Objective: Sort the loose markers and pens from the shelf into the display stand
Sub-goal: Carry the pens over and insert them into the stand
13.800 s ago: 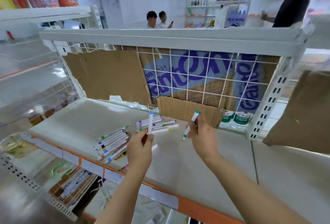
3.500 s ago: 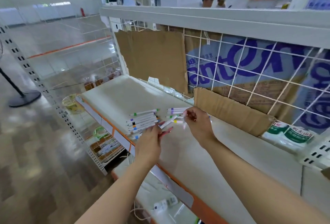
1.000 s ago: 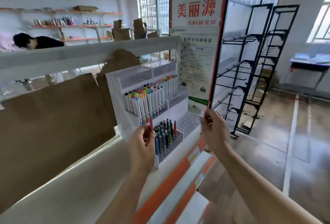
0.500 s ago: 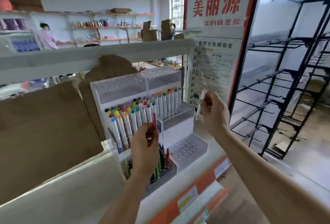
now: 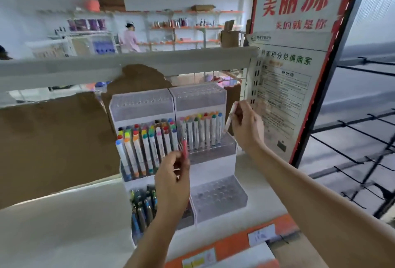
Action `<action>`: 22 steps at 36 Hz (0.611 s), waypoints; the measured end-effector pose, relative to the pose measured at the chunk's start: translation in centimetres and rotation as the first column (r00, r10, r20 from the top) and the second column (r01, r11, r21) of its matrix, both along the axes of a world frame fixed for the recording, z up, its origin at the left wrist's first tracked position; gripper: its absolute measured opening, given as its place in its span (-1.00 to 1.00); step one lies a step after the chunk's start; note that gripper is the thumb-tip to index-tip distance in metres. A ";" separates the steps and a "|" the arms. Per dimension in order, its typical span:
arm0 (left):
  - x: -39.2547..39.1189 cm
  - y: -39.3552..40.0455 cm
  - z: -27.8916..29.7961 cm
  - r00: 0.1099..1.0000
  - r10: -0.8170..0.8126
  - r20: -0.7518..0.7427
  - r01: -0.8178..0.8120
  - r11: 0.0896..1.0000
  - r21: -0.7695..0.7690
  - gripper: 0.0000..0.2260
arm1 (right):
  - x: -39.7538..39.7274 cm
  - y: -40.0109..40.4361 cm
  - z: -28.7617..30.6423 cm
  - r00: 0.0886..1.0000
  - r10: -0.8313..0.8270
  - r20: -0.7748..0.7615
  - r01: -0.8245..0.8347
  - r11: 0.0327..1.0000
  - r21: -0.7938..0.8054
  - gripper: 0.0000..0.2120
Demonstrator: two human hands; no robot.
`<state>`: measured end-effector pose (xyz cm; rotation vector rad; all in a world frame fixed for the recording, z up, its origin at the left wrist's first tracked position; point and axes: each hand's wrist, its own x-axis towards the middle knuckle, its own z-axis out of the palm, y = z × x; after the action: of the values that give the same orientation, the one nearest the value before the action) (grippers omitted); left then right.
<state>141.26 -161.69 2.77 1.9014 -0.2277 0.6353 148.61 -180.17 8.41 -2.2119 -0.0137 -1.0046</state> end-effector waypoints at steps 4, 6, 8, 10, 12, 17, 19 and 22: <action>0.3 0.0 -0.1 1.000 0.017 0.005 -0.017 1.000 0.016 -0.95 | 1.0 0.0 -0.2 0.999 -0.018 -0.041 0.016 0.998 -0.055 -0.94; 0.3 0.0 -0.2 1.000 0.016 0.002 -0.016 1.000 0.025 -0.96 | 1.4 0.0 -0.2 0.999 -0.015 -0.051 0.012 0.998 -0.054 -0.94; 0.3 0.1 -0.4 1.000 0.014 -0.010 -0.014 1.000 0.022 -0.95 | 1.5 -0.1 0.0 0.998 -0.009 -0.059 0.006 0.998 -0.064 -0.92; 0.3 0.1 -0.5 1.000 0.008 -0.027 -0.008 1.000 0.008 -0.95 | 1.6 -0.1 0.2 0.997 -0.018 -0.070 0.011 0.995 -0.104 -0.94; 0.3 0.2 -0.6 0.999 0.000 -0.051 0.000 1.000 0.005 -0.95 | 1.7 -0.2 0.3 0.996 -0.024 -0.085 0.012 0.990 -0.142 -0.95; 0.8 0.6 -0.6 0.996 -0.026 -0.089 0.027 1.000 0.014 -0.90 | 2.3 -0.5 -0.1 0.988 -0.050 -0.144 0.024 0.984 -0.176 -0.93; 0.9 0.7 -0.6 0.995 -0.028 -0.096 0.030 0.999 0.013 -0.93 | 2.6 -0.5 -0.1 0.985 -0.061 -0.164 0.034 0.986 -0.164 -0.92; 0.8 0.7 -0.6 0.994 -0.021 -0.110 0.022 1.000 0.012 -0.93 | 3.1 -0.4 0.1 0.980 -0.057 -0.193 0.025 0.986 -0.164 -0.95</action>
<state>142.09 -161.02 2.14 1.9380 -0.1823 0.5142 151.71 -180.57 8.53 -2.4600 0.0418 -0.8267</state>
